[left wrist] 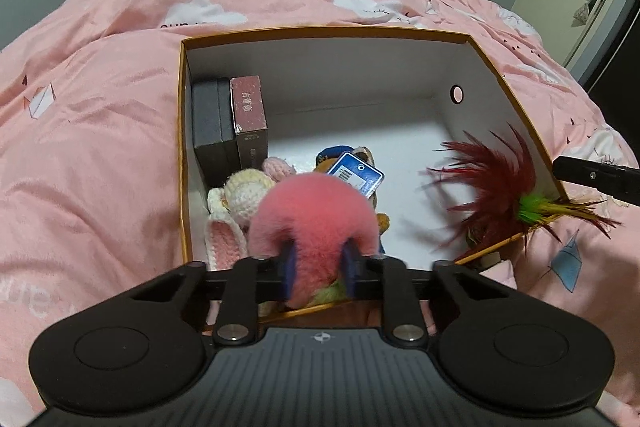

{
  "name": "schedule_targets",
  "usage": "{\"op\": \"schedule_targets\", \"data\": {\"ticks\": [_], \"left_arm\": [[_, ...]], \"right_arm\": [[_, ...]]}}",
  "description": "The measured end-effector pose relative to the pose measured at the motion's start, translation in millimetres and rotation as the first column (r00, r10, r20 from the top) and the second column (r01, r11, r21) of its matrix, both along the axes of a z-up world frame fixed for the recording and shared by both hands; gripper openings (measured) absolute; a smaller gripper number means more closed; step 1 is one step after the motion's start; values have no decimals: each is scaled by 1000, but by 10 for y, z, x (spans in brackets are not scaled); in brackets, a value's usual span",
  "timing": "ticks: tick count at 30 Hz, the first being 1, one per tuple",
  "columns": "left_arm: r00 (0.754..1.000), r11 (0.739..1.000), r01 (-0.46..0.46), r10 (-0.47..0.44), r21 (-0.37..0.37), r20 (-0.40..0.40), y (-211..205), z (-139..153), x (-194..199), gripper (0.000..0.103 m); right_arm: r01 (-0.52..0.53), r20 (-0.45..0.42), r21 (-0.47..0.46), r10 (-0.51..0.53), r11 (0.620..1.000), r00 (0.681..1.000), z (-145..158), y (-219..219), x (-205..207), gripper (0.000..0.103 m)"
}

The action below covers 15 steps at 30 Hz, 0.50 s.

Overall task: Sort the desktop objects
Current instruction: 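Lower the pompom into the box with the left gripper while the right drops the feathers in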

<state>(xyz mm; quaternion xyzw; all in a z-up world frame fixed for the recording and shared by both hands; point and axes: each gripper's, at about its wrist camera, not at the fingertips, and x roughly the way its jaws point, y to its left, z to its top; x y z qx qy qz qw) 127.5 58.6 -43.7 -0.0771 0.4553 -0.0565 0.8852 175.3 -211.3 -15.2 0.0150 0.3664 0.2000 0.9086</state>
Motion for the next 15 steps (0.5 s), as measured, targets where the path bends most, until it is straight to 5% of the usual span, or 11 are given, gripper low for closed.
{"op": "schedule_targets", "data": {"ticks": [4, 15], "left_arm": [[999, 1000, -19, 20, -21, 34, 27, 16, -27, 4], [984, 1000, 17, -14, -14, 175, -76, 472, -105, 1]], "right_arm": [[-16, 2, -2, 16, 1000, 1000, -30, 70, -16, 20], [9, 46, 8, -9, 1000, 999, 33, 15, -16, 20]]}}
